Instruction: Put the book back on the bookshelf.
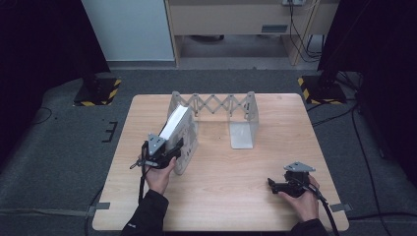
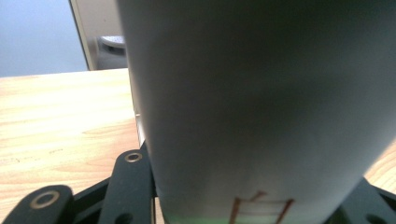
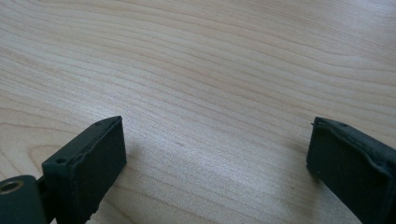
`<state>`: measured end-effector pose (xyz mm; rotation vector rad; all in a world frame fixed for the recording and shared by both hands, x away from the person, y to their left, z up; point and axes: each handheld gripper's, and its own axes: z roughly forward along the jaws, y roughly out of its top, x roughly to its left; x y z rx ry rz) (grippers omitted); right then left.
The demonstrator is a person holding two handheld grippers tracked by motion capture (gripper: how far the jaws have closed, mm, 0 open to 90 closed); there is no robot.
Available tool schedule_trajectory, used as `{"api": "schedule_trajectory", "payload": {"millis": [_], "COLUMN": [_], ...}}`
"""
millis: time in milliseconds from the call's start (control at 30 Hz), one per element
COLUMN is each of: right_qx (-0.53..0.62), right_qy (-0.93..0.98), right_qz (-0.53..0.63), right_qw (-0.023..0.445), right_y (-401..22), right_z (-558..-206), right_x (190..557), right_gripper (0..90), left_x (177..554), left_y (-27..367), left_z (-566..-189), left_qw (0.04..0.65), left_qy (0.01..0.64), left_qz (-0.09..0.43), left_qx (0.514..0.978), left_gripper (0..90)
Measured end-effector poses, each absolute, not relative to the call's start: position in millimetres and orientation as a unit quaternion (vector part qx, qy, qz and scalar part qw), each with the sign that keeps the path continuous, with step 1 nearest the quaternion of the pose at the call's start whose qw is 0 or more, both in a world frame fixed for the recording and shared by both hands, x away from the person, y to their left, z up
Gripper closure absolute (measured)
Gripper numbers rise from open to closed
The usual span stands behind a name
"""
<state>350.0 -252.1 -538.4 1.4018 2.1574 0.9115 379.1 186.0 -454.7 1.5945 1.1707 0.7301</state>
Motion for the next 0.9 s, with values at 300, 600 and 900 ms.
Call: {"api": "schedule_trajectory", "payload": {"millis": [300,600,900], "right_qx": [0.503,0.503,0.500], "right_qy": [0.774,0.773,0.775], "right_qz": [0.327,0.327,0.327], "right_qw": [0.205,0.205,0.206], "right_y": [-252.0,-251.9,-252.1], "right_z": [-538.5,-538.5,-538.6], "right_x": [350.3,350.3,350.9], "right_gripper": [5.0,5.0,4.9], "left_x": [386.8,404.9,421.0], "left_y": [179.6,173.5,168.4], "left_z": [-458.1,-457.7,-458.9], "left_qw": [0.496,0.489,0.489], "left_qy": [0.490,0.502,0.510], "left_qz": [0.320,0.334,0.340], "left_qx": [0.642,0.631,0.621], "left_gripper": [52.1,52.1,51.8]}}
